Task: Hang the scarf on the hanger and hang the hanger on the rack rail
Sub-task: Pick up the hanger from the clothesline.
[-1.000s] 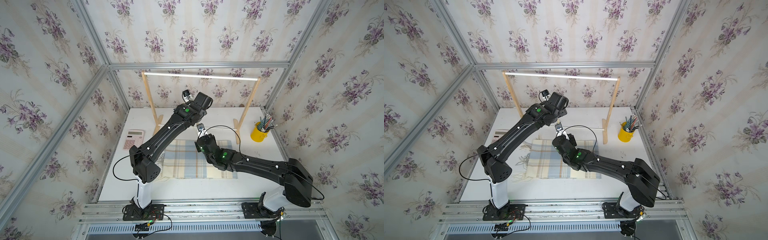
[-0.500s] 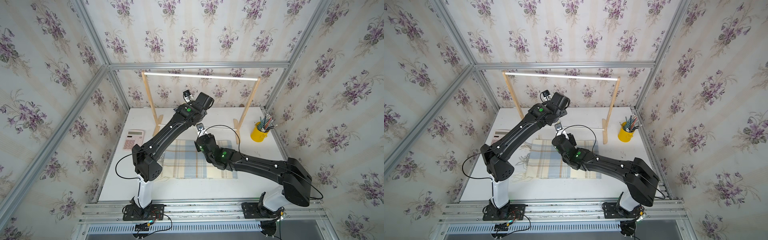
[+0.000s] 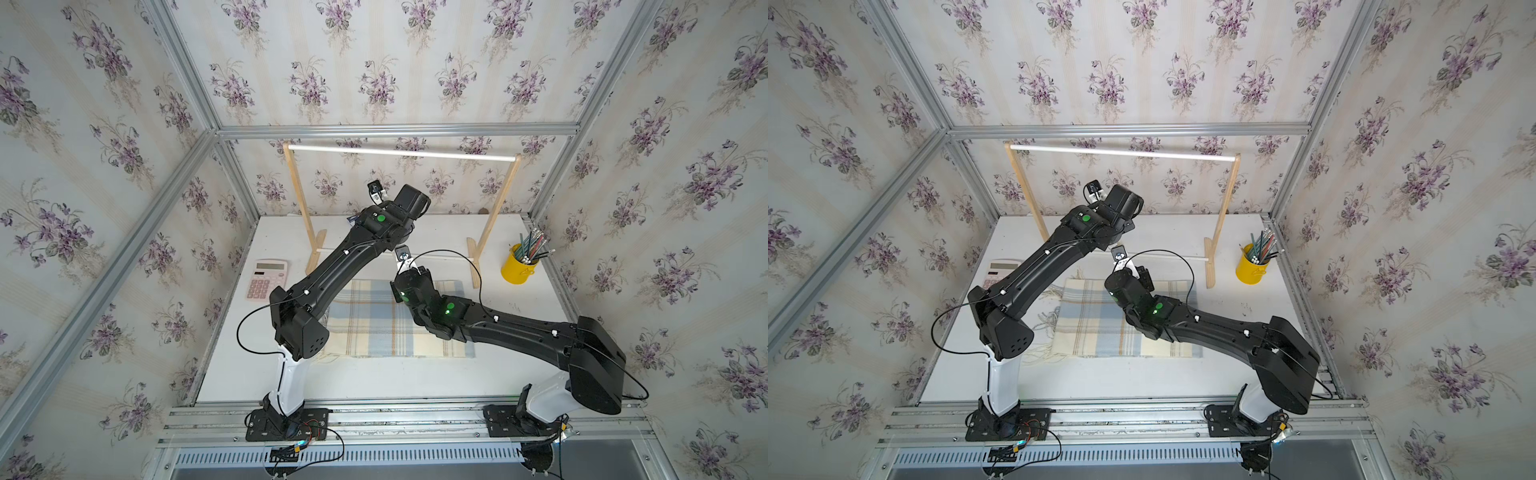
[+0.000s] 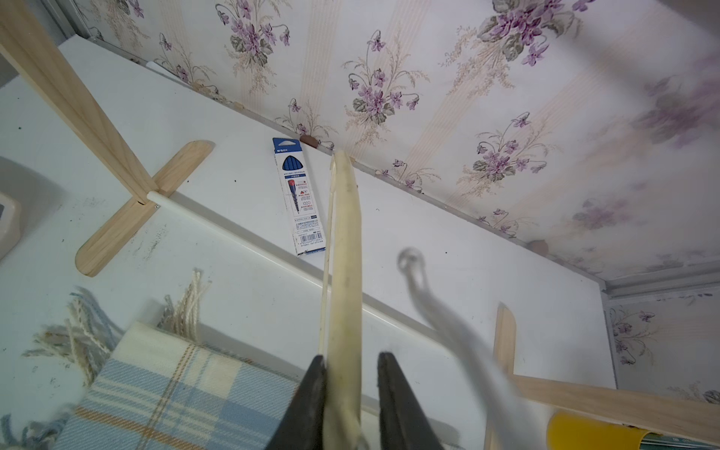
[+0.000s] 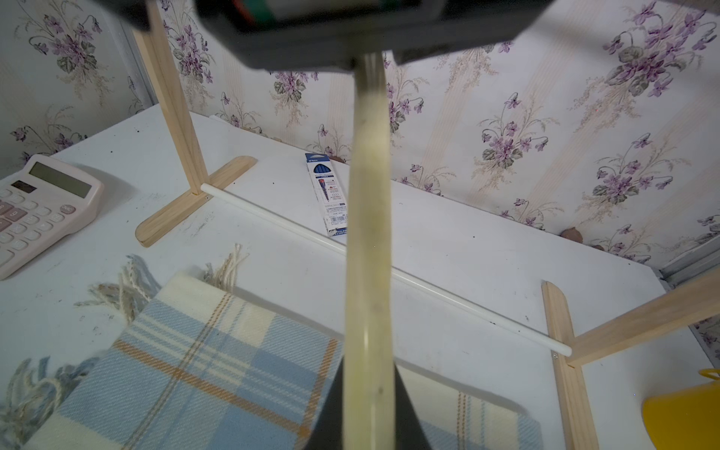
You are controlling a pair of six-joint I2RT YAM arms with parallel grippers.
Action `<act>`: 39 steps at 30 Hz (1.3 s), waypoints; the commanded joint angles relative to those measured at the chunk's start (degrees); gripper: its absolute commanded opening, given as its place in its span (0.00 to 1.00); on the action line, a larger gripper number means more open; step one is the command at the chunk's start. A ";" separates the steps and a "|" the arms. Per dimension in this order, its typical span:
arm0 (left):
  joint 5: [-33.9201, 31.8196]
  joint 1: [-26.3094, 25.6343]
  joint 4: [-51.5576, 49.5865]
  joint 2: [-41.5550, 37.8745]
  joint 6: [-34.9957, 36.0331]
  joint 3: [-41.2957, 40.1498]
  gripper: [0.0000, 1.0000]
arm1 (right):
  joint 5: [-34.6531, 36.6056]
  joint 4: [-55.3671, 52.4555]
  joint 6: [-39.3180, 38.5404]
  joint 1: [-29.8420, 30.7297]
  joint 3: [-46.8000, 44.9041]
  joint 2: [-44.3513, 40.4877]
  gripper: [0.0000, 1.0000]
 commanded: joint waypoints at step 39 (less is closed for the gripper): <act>4.54 0.07 8.11 -2.28 7.30 -5.63 0.00 | -0.10 -0.87 -0.62 0.73 -0.38 -2.31 0.85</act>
